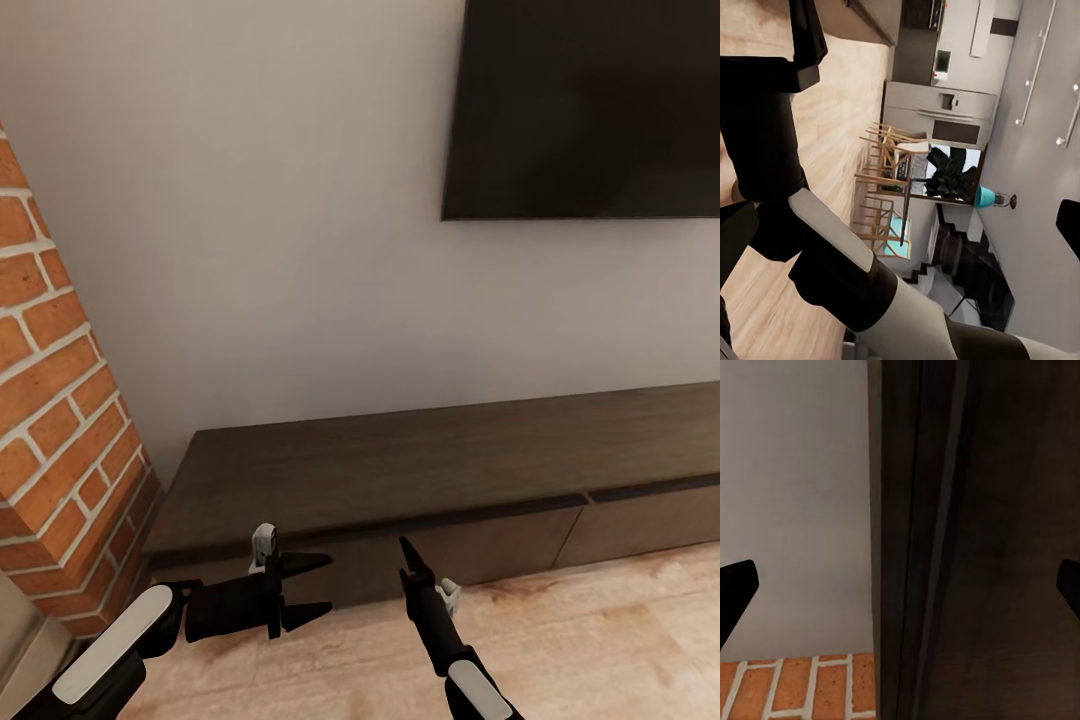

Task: Place each of the two pumpkins and all three candles from the living room inside a cabinet in the living room (use any cabinet), then make sure every cabinet is closed, and position the cauldron so it is next to a table in the living room.

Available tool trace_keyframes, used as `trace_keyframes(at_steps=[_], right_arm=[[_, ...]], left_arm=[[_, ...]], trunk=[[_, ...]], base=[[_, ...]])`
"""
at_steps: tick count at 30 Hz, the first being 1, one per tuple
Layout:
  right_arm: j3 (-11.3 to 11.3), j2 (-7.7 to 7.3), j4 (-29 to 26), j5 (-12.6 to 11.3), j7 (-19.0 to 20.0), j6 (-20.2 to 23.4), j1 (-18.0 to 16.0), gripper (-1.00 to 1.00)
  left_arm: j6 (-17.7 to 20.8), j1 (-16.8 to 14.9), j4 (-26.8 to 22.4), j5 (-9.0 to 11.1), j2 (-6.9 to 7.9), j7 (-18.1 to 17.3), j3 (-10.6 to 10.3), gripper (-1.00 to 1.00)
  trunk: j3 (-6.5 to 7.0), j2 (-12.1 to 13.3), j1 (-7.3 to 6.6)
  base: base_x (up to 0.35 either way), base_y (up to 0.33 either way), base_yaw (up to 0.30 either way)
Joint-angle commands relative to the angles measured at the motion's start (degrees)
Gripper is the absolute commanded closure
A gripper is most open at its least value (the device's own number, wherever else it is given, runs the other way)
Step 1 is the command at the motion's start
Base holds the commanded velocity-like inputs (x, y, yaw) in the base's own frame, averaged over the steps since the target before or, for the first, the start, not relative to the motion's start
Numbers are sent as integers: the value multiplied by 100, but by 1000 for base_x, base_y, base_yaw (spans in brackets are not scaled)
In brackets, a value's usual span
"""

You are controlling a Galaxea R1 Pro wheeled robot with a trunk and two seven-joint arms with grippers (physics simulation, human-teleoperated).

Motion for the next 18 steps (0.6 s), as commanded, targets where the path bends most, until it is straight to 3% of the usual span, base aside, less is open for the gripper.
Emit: trace_keyframes(at_steps=[1,18], right_arm=[[26,-3,4,-59,19,9,-3,-100],[26,-3,10,-59,17,9,-3,-100]], left_arm=[[-1,-5,3,-43,5,-59,-11,-100],[-1,-5,3,-43,5,-59,-10,-100]], trunk=[[-5,-2,-1],[-27,-3,1]], base=[[5,0,0],[44,0,0]])
